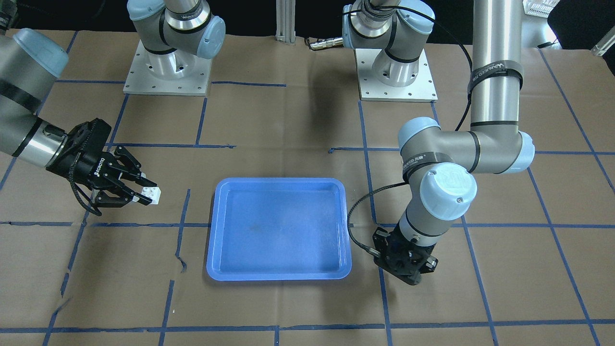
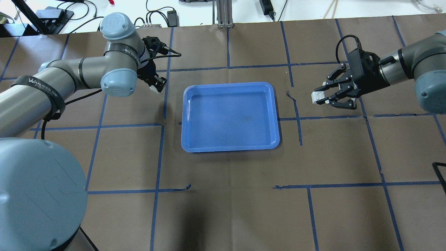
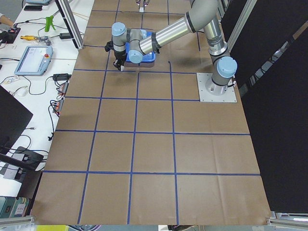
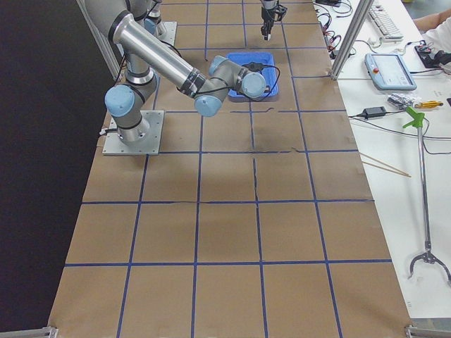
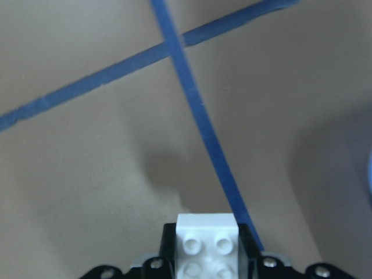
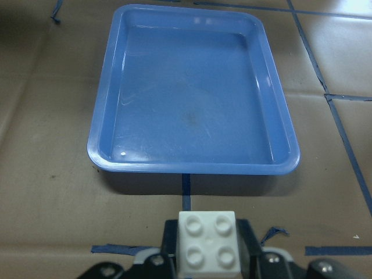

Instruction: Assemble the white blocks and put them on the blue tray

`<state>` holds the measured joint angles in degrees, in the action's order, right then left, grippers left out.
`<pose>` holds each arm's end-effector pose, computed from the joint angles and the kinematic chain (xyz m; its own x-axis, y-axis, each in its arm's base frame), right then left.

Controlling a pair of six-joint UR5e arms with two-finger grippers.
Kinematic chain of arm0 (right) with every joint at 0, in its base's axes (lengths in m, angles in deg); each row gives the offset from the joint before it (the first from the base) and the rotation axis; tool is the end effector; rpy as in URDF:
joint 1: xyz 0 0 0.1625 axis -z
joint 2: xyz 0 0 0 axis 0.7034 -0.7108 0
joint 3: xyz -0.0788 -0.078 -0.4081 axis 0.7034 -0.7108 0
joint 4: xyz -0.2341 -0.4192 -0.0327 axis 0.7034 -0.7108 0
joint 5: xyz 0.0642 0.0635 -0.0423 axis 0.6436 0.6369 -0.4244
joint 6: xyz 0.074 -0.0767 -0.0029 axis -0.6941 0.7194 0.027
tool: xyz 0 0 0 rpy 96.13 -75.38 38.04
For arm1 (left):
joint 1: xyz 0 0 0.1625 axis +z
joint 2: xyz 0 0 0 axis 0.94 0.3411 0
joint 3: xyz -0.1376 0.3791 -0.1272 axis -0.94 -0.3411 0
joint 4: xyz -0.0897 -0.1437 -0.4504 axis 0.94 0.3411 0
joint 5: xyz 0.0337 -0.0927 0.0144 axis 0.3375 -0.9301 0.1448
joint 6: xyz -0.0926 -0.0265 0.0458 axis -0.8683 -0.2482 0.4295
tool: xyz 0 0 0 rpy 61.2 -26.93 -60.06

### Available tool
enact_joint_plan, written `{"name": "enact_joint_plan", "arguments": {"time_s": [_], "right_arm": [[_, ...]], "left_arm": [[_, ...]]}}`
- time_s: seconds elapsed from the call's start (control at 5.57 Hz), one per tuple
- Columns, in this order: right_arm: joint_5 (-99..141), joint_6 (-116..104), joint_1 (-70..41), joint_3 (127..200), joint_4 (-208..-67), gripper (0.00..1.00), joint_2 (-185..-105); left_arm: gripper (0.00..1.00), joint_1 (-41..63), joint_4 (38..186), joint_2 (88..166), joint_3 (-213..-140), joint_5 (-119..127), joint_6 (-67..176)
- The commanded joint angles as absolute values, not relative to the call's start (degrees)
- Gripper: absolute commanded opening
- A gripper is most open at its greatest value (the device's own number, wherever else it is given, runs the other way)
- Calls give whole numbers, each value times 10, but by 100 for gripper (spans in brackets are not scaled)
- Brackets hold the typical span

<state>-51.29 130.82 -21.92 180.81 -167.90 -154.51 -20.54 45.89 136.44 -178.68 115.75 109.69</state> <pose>-0.0336 -0.5879 0.2430 -0.0115 -0.9928 0.1192 -0.7472 -0.0707 -0.6609 -0.1406 -0.7075 0.1941 -0.7529 0.6529 -0.0830 0.6581 0.7467 -0.0965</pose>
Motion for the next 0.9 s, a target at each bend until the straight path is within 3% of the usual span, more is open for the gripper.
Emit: {"name": "enact_joint_plan", "arguments": {"time_s": [0.0,0.36,0.72], "right_arm": [[-495,1299,-219,1808,-1676,18,-1545],[-489,1299,-218,1803,-1671,18,-1537],[-489,1299,-218,1804,-1669,18,-1537]], "left_arm": [[1,-303,456,1345,-1788,1158,1281],[0,-417,461,1363,-1796,1157,1403],[0,-446,457,1368,-1820,1160,1429]]}}
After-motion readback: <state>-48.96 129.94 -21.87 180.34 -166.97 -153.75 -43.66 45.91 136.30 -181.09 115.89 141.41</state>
